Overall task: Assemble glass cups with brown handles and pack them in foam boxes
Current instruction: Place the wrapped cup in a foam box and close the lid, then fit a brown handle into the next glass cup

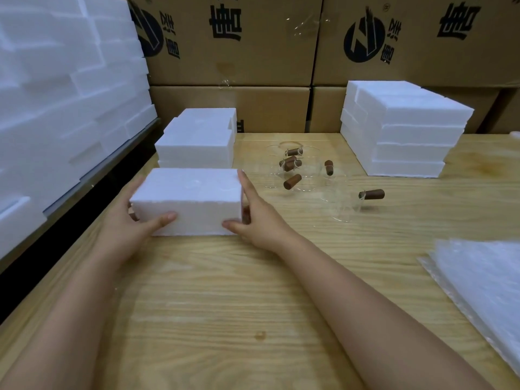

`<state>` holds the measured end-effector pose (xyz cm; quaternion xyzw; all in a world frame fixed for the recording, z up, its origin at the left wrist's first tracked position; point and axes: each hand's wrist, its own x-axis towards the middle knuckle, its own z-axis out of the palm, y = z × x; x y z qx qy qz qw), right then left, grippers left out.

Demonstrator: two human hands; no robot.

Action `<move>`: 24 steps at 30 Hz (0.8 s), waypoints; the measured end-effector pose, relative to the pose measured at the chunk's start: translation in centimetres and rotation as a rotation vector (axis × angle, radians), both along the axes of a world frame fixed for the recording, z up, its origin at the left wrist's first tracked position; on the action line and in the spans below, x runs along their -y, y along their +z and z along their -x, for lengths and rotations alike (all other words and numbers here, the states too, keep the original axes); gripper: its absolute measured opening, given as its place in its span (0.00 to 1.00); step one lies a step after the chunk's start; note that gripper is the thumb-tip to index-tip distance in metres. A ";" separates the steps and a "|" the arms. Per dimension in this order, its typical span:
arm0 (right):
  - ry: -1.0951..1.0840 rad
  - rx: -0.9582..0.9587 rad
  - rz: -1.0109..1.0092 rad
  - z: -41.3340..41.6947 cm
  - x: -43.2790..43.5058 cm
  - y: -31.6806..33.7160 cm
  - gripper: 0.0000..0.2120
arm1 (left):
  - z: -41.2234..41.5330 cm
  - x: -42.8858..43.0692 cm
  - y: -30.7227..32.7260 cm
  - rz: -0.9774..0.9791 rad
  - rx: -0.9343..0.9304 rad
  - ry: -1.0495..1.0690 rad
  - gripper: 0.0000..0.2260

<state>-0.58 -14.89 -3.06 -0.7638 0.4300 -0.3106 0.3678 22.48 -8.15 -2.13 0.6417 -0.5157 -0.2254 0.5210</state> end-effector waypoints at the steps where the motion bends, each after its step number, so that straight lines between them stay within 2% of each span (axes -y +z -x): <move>1: -0.057 0.005 0.010 -0.7 0.5 0.1 0.45 | -0.1 0.6 -0.3 0.015 0.006 0.046 0.33; 5: -0.208 0.064 -0.122 -2.9 2.5 0.7 0.37 | -1.0 3.6 -1.5 0.032 0.075 0.164 0.39; 8: -0.199 0.131 -0.222 -4.2 3.2 0.8 0.31 | -2.1 5.8 -1.7 -0.005 0.100 0.245 0.41; 14: -0.142 0.146 -0.232 -5.9 3.3 0.6 0.19 | -2.9 8.9 -1.2 -0.040 0.000 0.304 0.41; 17: -0.140 0.175 -0.240 -6.1 3.3 0.6 0.18 | -3.0 9.2 -1.6 0.013 -0.053 0.251 0.38; 21: -0.193 0.058 -0.116 -6.6 3.2 0.3 0.19 | -3.2 9.0 -1.6 0.073 -0.175 0.202 0.26; 24: -0.217 -0.024 -0.059 -7.1 3.1 0.0 0.21 | -3.1 9.1 -1.2 0.057 -0.157 0.186 0.25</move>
